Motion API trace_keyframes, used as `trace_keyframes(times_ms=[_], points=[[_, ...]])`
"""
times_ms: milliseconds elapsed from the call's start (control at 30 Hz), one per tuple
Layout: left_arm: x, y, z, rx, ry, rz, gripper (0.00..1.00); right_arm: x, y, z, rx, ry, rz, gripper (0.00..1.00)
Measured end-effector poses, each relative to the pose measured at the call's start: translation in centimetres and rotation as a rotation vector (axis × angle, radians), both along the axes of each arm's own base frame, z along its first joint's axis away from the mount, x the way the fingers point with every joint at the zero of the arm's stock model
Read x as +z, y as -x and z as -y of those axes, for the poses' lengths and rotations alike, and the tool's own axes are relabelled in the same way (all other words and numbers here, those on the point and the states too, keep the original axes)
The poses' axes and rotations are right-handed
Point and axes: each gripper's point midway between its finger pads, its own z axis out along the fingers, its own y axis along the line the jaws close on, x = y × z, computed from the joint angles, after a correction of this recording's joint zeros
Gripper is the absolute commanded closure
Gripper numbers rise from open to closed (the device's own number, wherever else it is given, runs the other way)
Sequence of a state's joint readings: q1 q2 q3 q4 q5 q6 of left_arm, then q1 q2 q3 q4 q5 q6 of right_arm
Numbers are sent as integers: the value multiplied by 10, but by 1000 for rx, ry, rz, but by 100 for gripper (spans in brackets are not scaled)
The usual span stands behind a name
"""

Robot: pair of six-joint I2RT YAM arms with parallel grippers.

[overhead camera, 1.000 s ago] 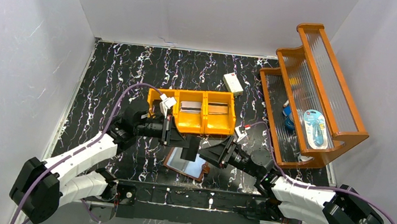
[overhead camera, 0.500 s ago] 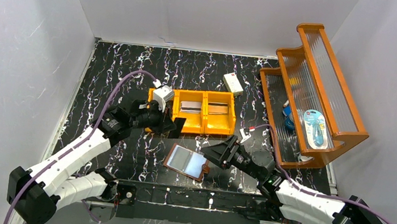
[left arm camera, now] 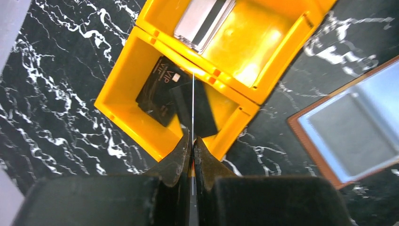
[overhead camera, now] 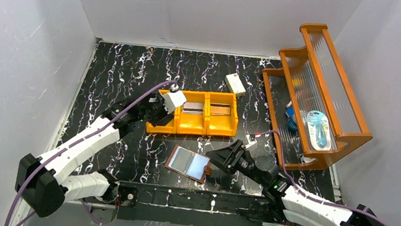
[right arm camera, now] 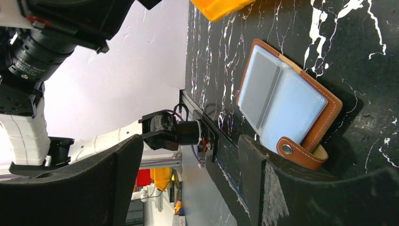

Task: Take the credit cards out of the card holder

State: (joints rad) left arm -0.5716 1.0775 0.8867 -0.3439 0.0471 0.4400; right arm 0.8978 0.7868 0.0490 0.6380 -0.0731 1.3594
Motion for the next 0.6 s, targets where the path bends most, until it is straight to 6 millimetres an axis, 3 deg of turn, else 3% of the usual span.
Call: trace_keyframes(times_ms=[200,600], points=[[-21,-18,-10,-60,-170,16,100,4,-2,2,-16,-11,7,18],[-46,-54,-16,-133,-315,16,100,1,0,10,-42,-19,-5,17]])
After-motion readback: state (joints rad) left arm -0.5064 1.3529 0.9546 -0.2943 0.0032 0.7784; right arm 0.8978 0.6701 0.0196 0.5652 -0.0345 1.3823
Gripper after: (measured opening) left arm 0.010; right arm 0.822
